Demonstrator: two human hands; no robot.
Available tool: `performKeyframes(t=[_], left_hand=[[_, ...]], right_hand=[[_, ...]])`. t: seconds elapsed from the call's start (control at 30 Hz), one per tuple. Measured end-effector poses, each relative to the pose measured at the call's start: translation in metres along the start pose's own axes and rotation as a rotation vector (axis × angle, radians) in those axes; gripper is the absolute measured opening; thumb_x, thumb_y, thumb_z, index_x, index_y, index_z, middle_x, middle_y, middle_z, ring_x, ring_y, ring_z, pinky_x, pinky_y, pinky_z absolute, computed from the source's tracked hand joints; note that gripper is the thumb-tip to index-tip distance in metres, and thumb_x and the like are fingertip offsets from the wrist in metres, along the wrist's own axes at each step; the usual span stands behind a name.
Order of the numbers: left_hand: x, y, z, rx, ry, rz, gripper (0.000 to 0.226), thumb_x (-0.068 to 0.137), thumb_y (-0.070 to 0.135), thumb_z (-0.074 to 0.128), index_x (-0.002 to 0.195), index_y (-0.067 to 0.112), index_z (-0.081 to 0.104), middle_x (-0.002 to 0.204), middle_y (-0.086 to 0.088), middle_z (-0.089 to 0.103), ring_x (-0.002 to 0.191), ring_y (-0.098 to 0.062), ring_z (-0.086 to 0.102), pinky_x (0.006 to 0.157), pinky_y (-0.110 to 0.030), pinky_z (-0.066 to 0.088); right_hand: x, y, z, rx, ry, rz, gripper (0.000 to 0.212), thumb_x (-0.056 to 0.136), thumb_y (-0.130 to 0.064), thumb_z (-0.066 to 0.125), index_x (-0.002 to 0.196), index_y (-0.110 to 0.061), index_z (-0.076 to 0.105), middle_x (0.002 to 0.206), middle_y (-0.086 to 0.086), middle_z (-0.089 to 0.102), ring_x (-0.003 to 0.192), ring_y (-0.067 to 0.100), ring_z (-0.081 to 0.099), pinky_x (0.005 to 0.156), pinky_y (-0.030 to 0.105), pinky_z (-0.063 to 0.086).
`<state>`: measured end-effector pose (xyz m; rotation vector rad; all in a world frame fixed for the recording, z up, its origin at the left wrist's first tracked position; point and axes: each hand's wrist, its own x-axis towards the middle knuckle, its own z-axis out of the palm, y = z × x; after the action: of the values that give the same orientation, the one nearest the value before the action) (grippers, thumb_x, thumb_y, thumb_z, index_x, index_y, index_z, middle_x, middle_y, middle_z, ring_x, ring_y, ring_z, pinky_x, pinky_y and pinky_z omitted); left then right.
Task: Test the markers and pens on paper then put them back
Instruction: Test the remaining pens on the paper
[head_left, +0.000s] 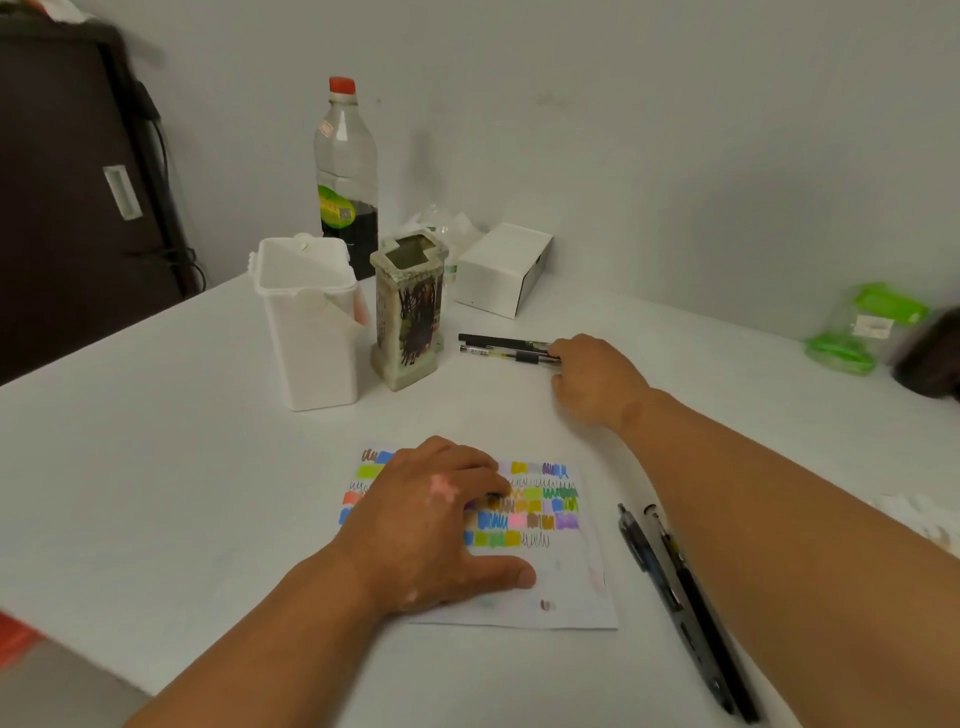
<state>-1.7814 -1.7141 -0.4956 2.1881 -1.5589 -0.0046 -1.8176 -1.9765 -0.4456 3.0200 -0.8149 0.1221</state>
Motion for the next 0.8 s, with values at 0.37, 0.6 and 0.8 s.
performKeyframes(t=[0.37,0.6,0.8], left_hand=[[0.0,0.003,-0.008,-0.039,-0.038,0.001,0.08,0.067,0.091,0.051,0.131,0.043,0.058,0.138,0.024,0.052,0.12,0.002,0.044,0.105,-0.026,0.038],[-0.008,0.011,-0.005,0.006,-0.024,0.029,0.08,0.069,0.093,0.042,0.13,0.042,0.057,0.136,0.023,0.053,0.118,0.002,0.045,0.101,-0.024,0.037],[-0.014,0.024,-0.009,0.05,-0.029,0.06,0.08,0.071,0.092,0.039,0.128,0.039,0.059,0.134,0.022,0.056,0.116,0.001,0.047,0.101,-0.026,0.042]], right_hand=[[-0.02,-0.007,-0.012,0.073,-0.125,0.022,0.027,0.097,-0.03,0.055,0.094,-0.009,0.072,0.091,0.01,0.07,0.085,0.023,0.067,0.075,0.037,0.057],[-0.116,-0.011,-0.053,1.184,-0.241,0.219,0.015,0.074,-0.015,0.068,0.084,-0.005,0.07,0.08,0.013,0.074,0.066,0.021,0.071,0.053,0.027,0.053],[-0.187,-0.016,-0.042,1.465,-0.034,0.151,0.013,0.069,-0.018,0.073,0.08,-0.019,0.066,0.085,0.021,0.075,0.069,0.035,0.073,0.052,0.029,0.053]])
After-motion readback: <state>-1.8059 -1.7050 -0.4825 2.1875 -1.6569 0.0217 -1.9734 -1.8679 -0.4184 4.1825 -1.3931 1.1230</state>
